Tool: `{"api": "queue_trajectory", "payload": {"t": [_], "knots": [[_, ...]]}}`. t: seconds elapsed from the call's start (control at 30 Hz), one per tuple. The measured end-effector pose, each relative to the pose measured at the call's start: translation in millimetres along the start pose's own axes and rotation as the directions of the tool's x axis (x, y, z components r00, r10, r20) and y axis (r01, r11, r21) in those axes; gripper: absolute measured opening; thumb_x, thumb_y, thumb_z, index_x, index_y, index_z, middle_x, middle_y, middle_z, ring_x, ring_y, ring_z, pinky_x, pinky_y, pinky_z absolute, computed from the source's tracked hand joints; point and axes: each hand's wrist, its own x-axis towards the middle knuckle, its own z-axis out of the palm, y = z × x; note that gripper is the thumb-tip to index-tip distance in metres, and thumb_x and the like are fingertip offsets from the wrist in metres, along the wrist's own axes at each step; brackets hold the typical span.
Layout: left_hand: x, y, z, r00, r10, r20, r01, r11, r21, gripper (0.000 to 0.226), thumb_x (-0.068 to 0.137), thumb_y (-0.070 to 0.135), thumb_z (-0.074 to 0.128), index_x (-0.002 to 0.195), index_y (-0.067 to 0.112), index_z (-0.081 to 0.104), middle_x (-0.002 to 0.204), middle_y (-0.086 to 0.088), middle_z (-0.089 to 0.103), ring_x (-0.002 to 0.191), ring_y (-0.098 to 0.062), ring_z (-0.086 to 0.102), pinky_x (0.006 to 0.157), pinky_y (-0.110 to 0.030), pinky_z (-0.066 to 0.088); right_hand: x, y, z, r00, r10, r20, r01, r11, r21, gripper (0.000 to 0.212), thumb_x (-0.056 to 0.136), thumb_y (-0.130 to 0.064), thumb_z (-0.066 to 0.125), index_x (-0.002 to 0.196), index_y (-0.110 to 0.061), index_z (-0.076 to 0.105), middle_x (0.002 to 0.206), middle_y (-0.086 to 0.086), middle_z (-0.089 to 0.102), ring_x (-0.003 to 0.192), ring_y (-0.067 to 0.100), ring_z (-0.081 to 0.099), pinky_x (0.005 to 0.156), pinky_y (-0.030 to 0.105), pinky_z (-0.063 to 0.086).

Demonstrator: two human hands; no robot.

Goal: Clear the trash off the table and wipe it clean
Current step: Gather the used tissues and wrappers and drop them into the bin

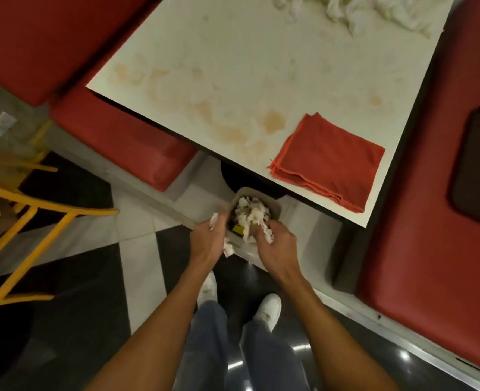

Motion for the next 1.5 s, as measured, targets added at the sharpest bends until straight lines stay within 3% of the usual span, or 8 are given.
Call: {"api": "queue_trajectory", "payload": {"t": [0.27, 0.53, 0.67, 0.83, 0.97, 1.1, 1.27, 1.5], "knots": [[110.2, -39.9, 66.7, 0.988, -0.057, 0.141, 0.032, 0.985, 0.169, 0.043, 0.106, 0.039, 0.047, 0.113, 0.005, 0.073, 0.108, -0.014, 0.071, 0.098, -0.029, 0.066, 0.084, -0.036, 0.05, 88.7, 67.6, 31.5, 0.991, 0.127, 0.052, -0.129, 0.991, 0.026, 0.033, 0.108, -0.029, 0.051, 0.136, -0.015, 0.06, 0.131, 0.006, 0.062, 0.119, 0.026, 0.06, 0.104, 0.035, 0.048], [226.8, -93.4, 135.7, 0.955, 0.109, 0.276, -0.218, 0.889, 0.403, 0.042, 0.108, 0.034, 0.044, 0.129, 0.002, 0.06, 0.133, -0.02, 0.063, 0.122, -0.038, 0.059, 0.103, -0.043, 0.046, 174.4, 153.1, 108.1, 0.995, 0.092, -0.047, -0.095, 0.994, -0.046, 0.029, 0.109, -0.02, 0.045, 0.133, -0.01, 0.058, 0.134, 0.014, 0.052, 0.12, 0.033, 0.055, 0.103, 0.033, 0.044], [246.4, -128.5, 163.4, 0.844, 0.32, 0.431, -0.52, 0.685, 0.51, 0.058, 0.111, 0.046, 0.037, 0.146, 0.002, 0.052, 0.149, -0.022, 0.051, 0.141, -0.038, 0.045, 0.118, -0.045, 0.032, 197.2, 179.6, 123.7, 0.992, 0.063, -0.113, -0.07, 0.996, -0.062, 0.033, 0.108, -0.023, 0.049, 0.139, -0.012, 0.055, 0.136, 0.013, 0.051, 0.115, 0.02, 0.052, 0.092, 0.01, 0.034], [289.4, -184.7, 188.2, 0.8, 0.296, 0.521, -0.596, 0.49, 0.637, 0.085, 0.098, 0.067, 0.026, 0.167, 0.019, 0.013, 0.172, -0.013, 0.017, 0.16, -0.033, 0.014, 0.128, -0.05, 0.021, 212.0, 200.9, 134.1, 0.993, 0.064, -0.102, -0.072, 0.995, -0.073, 0.041, 0.108, -0.03, 0.052, 0.145, -0.014, 0.053, 0.145, 0.007, 0.048, 0.129, 0.023, 0.053, 0.103, 0.02, 0.034], [298.2, -190.0, 184.2, 0.809, 0.195, 0.555, -0.561, 0.54, 0.627, 0.085, 0.101, 0.058, 0.047, 0.168, 0.024, 0.008, 0.174, -0.008, 0.012, 0.161, -0.03, 0.011, 0.13, -0.05, 0.015, 216.4, 213.4, 140.5, 0.998, 0.019, -0.058, -0.027, 0.991, -0.134, 0.035, 0.108, -0.02, 0.051, 0.142, -0.015, 0.057, 0.147, 0.008, 0.053, 0.131, 0.022, 0.055, 0.101, 0.007, 0.034], [299.5, -188.7, 173.5, 0.746, 0.292, 0.598, -0.658, 0.459, 0.597, 0.089, 0.096, 0.07, 0.027, 0.167, 0.017, 0.015, 0.171, -0.011, 0.021, 0.159, -0.03, 0.018, 0.13, -0.045, 0.014, 216.3, 215.6, 150.1, 0.998, -0.009, 0.057, 0.021, 0.979, -0.203, 0.041, 0.111, -0.031, 0.044, 0.151, -0.023, 0.047, 0.155, 0.006, 0.048, 0.139, 0.024, 0.05, 0.116, 0.025, 0.035], [290.2, -186.3, 150.4, 0.768, 0.327, 0.55, -0.622, 0.581, 0.524, 0.1, 0.095, 0.05, 0.066, 0.167, 0.015, 0.006, 0.172, -0.011, 0.02, 0.158, -0.028, 0.021, 0.128, -0.047, 0.025, 219.7, 221.0, 166.1, 0.98, 0.067, 0.189, -0.012, 0.961, -0.276, 0.046, 0.112, -0.034, 0.044, 0.154, -0.017, 0.046, 0.154, 0.008, 0.051, 0.14, 0.026, 0.05, 0.122, 0.037, 0.036], [232.2, -139.5, 114.4, 0.839, 0.168, 0.517, -0.471, 0.699, 0.538, 0.043, 0.106, 0.04, 0.052, 0.146, 0.026, 0.049, 0.146, -0.004, 0.057, 0.129, -0.024, 0.057, 0.111, -0.041, 0.047, 205.1, 193.2, 143.0, 0.944, 0.131, 0.304, -0.025, 0.944, -0.329, 0.051, 0.108, -0.024, 0.054, 0.156, -0.011, 0.043, 0.16, 0.015, 0.042, 0.149, 0.033, 0.039, 0.124, 0.04, 0.029]]}}
